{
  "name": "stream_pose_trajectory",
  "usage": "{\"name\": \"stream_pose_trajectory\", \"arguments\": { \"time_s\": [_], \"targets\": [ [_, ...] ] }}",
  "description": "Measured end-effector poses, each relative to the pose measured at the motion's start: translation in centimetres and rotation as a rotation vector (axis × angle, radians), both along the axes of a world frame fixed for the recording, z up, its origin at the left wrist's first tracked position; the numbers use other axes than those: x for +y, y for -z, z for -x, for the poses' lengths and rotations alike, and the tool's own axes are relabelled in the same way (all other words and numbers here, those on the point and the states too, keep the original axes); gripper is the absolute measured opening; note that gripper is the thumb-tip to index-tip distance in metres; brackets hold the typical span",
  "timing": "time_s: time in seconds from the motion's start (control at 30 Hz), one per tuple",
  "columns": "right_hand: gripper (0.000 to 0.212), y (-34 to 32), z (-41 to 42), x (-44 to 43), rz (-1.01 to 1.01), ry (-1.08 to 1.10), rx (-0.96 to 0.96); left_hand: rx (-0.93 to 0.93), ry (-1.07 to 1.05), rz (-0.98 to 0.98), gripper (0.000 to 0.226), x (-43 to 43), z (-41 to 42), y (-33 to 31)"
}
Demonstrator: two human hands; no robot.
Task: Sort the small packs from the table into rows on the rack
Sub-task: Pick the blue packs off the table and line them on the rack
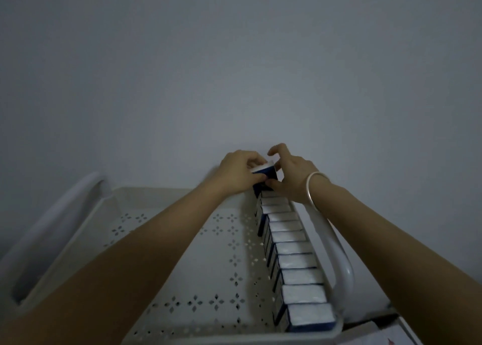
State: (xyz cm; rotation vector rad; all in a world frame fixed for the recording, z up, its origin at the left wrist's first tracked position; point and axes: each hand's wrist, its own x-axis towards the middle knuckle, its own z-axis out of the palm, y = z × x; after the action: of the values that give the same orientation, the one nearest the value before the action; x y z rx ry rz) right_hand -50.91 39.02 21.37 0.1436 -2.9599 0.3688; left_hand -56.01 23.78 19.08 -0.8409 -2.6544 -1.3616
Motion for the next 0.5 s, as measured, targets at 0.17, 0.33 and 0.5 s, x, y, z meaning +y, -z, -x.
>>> {"name": "stream_pose_trajectory", "arguments": {
  "time_s": [0.17, 0.33, 0.5],
  "targets": [
    [0.028, 0.0, 0.4, -0.4, -0.173, 0.009, -0.017, -0.346, -0.296, -0.407, 0.022, -0.2, -1.9, 3.1],
    [0.034, 0.2, 0.5, -0.1, -0.116, 0.023, -0.024, -0.883, -0.256, -0.458, 0.015, 1.8, -4.7, 4.0],
    [0.04, -0.1, 0.2, -0.2, -0.117, -0.006, -0.036, -0.951, -0.257, -0.478, 0.029, 2.3, -5.4, 3.3]
  ]
}}
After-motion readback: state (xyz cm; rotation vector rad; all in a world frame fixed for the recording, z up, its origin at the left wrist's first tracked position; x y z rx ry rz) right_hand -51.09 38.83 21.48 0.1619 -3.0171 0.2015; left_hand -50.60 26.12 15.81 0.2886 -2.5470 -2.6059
